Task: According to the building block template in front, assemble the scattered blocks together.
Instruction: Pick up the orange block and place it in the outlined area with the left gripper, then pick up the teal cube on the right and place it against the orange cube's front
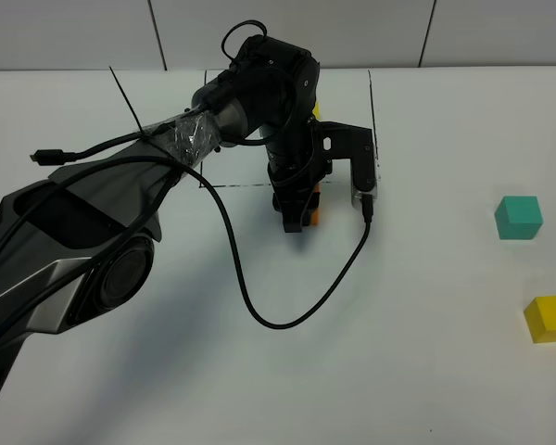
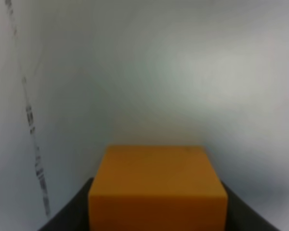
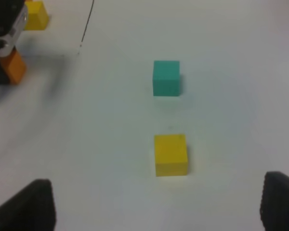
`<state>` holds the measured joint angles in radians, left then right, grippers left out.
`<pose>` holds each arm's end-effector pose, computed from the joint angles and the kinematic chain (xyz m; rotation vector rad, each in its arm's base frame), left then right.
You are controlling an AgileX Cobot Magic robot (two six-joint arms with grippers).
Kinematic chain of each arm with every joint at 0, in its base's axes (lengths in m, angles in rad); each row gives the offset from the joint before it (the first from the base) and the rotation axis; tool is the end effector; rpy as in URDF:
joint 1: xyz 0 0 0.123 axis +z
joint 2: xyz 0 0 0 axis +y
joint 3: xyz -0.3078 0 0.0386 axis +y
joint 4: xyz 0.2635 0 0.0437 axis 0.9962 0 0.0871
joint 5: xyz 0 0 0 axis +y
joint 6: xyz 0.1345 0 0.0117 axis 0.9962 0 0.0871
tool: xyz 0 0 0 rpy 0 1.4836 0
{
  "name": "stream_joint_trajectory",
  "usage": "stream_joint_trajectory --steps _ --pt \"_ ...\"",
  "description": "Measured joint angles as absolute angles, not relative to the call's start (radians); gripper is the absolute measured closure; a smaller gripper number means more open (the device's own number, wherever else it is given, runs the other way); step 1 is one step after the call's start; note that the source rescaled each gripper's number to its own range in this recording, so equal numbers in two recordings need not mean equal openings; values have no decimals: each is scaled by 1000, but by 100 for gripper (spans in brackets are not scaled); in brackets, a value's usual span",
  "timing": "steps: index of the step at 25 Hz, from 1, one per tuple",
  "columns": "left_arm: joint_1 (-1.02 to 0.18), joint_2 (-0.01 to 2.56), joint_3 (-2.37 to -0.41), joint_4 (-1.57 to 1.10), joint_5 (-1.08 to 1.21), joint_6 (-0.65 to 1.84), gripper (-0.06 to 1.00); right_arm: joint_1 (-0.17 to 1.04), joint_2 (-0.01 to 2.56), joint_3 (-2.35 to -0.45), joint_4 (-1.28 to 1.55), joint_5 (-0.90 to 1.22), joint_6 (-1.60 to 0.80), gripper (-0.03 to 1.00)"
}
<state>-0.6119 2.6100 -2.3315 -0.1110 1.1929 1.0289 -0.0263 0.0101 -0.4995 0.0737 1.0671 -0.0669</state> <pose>0.4630 -0.3419 0.0834 2.1155 2.0353 -0.0969 0.0237 0.0081 0.2638 -0.0450 2.0587 0.0308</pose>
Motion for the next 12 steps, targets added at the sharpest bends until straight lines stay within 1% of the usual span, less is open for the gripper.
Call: stream_joint_trajectory --steps 1,3,5,7,8,9,12 --pt "-612 2610 -2332 -115 1193 1024 86 -26 10 -500 74 1067 -67 24" --pt "-612 2614 -2332 -123 1193 1002 63 -26 10 -500 74 1067 -67 24" --pt "-612 2614 -2332 -125 1193 978 31 -26 10 -500 74 1067 -67 24" --pt "-612 2612 -2332 -125 1193 953 6 -26 10 -500 74 1067 -67 24" --pt "-612 2607 -2332 -125 1193 945 -1 -26 10 -500 74 1067 -67 24" --pt "-612 2600 -2332 -125 1193 941 -5 -26 10 -500 74 1067 -67 24" --pt "-609 2554 -2332 -125 1194 919 -6 -26 10 -500 74 1067 -67 24"
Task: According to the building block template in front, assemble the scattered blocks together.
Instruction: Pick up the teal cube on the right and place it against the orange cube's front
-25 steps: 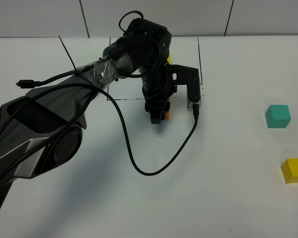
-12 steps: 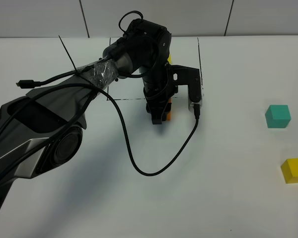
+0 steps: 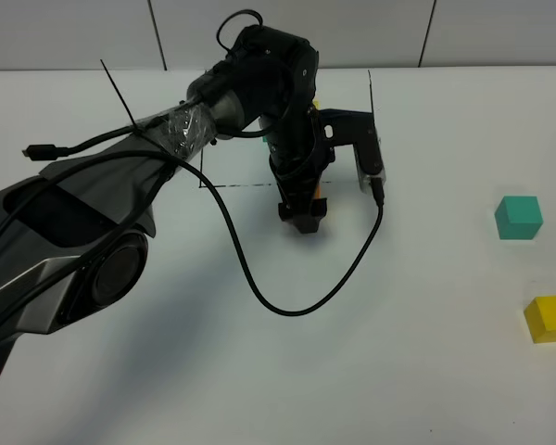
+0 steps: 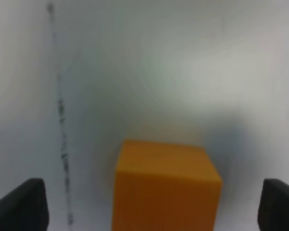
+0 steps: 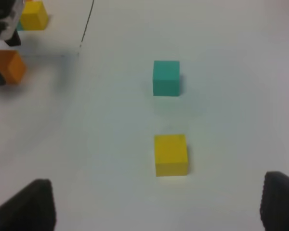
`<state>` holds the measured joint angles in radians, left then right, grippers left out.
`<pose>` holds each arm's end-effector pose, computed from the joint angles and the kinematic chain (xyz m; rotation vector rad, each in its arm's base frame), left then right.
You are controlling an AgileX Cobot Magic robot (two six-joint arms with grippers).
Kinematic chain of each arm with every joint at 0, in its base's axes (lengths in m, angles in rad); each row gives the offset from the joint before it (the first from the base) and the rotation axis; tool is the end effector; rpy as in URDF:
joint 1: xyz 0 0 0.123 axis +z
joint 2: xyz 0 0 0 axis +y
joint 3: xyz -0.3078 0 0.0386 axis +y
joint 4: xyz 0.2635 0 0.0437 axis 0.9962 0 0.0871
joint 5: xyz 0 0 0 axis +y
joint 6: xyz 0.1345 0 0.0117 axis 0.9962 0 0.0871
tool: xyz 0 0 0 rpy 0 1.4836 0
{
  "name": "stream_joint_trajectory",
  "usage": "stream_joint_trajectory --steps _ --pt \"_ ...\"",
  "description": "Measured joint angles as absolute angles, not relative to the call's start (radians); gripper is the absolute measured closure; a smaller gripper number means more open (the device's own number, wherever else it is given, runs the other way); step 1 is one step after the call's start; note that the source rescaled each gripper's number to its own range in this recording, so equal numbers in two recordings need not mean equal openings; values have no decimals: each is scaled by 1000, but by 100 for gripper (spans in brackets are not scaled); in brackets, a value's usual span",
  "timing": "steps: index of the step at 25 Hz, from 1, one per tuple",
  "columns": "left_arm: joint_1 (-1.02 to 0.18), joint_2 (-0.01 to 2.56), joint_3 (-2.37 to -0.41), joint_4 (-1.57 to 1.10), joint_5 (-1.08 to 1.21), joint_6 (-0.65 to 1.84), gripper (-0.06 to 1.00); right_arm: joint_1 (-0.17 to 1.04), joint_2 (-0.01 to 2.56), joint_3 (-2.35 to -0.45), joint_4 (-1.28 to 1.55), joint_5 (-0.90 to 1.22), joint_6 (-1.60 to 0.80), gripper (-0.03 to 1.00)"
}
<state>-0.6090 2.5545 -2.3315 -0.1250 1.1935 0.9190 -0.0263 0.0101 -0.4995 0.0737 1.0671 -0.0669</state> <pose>0.4640 -0.3427 0.1156 1.9604 2.1128 -0.1196 0.0237 0.0081 0.2638 -0.0450 2.0587 0.0308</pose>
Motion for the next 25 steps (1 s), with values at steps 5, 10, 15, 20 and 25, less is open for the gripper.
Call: stream_joint_trajectory --steps 5,10,15,20,25 --pt "-574 2449 -2332 -131 1195 799 -5 -26 10 -500 74 1067 -67 24" --pt "-461 2347 -2285 -134 1195 669 -5 -26 10 -500 74 1067 -67 24" --pt "-323 2202 -2084 -133 1141 629 -4 -26 10 -500 74 1067 -67 24" --pt "-174 2053 -1848 -133 1005 552 -4 -26 10 -500 74 1067 -67 24" --pt "-83 1915 -1693 -133 960 442 -3 -26 10 -500 74 1067 -67 24"
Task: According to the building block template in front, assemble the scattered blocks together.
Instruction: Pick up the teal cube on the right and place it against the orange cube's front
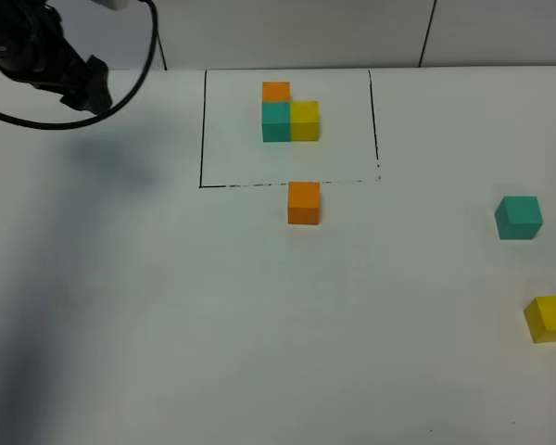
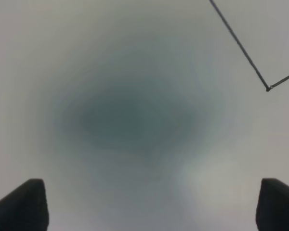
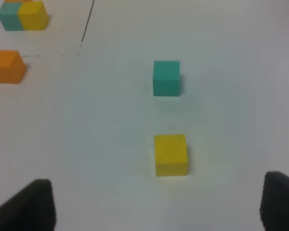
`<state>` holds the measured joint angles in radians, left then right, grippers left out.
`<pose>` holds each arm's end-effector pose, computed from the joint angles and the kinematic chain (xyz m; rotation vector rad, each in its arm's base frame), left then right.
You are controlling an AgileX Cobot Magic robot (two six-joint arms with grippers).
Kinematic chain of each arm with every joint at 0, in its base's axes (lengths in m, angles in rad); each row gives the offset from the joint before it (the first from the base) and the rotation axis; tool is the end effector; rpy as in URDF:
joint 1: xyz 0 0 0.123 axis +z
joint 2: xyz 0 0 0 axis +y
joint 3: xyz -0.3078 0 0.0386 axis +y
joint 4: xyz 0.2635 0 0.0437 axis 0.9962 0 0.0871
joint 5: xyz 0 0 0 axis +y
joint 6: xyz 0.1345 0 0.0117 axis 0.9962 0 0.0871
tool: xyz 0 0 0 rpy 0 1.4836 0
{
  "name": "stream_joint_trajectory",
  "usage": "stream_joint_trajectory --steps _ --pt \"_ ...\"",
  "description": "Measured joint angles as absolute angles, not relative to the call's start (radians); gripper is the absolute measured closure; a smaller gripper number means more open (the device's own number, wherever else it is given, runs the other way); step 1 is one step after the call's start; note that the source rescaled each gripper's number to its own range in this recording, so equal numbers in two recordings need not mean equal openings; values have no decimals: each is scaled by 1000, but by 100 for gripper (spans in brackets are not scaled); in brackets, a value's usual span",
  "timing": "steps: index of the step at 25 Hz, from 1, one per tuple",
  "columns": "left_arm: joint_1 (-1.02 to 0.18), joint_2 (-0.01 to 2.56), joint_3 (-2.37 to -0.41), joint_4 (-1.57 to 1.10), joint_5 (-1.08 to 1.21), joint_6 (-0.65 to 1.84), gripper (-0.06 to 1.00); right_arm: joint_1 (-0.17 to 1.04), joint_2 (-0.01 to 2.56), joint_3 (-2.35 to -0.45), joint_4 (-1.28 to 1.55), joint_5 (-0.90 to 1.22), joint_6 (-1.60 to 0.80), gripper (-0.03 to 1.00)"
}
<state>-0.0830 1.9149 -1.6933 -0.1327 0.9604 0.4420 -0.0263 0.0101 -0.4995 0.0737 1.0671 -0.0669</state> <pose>0.4660 -0.0535 0.2654 0.6241 2.5767 -0.0513 0.0237 0.0081 0.2638 -0.0450 2.0587 0.0308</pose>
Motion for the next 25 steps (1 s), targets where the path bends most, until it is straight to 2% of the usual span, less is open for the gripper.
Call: stream_joint_trajectory --steps 5,11,21,25 --pt "-33 1800 -1584 -122 1041 368 -1 -26 10 -500 74 1067 -67 24" --pt "-30 1590 -1383 -42 1054 256 3 -26 10 -500 74 1067 -67 24" --pt "-30 1067 -1004 24 985 88 9 -26 10 -500 74 1067 -67 24" --pt "-65 845 -876 12 971 85 10 -26 10 -500 74 1067 -67 24"
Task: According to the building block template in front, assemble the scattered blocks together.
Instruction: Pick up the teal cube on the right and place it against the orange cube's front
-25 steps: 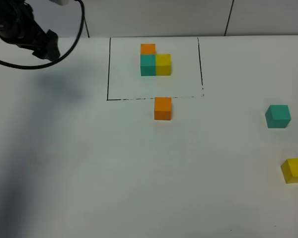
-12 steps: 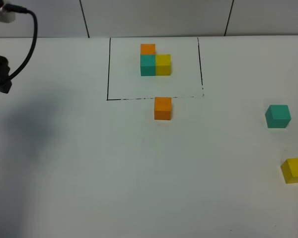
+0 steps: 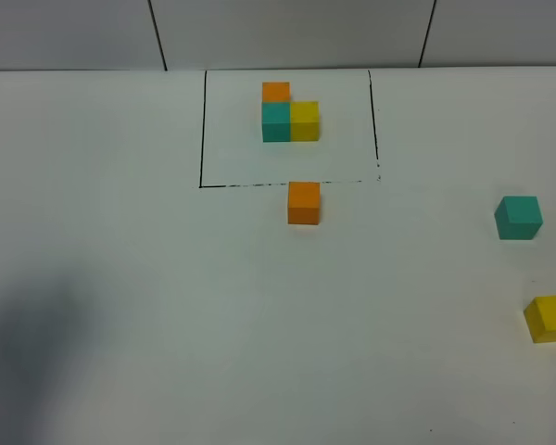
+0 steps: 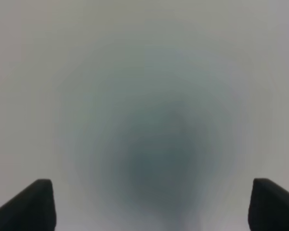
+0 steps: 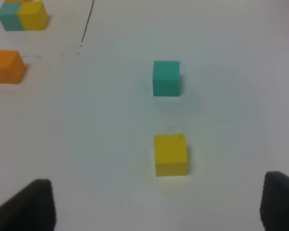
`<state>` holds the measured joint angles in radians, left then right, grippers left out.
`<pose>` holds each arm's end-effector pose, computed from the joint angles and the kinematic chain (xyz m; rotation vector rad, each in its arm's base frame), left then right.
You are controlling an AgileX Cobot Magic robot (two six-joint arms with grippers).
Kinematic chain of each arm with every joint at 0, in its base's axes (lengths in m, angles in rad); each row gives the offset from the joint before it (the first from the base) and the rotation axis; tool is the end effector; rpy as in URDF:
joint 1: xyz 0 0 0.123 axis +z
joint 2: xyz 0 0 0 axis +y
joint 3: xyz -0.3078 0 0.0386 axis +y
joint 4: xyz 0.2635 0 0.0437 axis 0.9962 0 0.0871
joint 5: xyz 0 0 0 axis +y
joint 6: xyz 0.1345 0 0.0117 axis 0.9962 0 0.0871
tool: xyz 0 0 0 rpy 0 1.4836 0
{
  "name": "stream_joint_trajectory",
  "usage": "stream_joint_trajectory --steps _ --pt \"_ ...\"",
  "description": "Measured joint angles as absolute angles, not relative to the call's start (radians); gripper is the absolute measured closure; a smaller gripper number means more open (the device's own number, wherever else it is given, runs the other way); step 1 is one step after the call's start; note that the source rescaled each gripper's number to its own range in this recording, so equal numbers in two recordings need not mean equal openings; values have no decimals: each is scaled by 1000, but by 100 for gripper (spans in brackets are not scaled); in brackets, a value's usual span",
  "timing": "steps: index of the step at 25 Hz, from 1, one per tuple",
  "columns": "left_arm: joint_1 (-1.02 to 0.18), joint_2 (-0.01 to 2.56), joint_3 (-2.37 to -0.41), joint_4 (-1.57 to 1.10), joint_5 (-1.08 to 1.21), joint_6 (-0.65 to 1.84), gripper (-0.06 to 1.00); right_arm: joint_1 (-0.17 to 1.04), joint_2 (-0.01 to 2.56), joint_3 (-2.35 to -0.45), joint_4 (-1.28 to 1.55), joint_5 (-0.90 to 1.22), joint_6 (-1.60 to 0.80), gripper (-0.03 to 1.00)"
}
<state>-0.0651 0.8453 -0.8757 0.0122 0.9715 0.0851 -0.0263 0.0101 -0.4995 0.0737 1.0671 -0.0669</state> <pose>0.1751 -0.0101 0.3288 0.1857 2.4176 0.0244 0.0237 0.0081 0.2638 -0.0450 2.0587 0.0308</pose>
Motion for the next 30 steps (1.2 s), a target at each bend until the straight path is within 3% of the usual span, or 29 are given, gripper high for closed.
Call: stream_joint_trajectory --steps 17,30 --pt "-100 83 -561 -24 1077 116 13 -26 10 -500 74 1067 -67 24" --pt "-100 -6 -507 -69 1065 154 17 -26 10 -500 74 1067 -67 24"
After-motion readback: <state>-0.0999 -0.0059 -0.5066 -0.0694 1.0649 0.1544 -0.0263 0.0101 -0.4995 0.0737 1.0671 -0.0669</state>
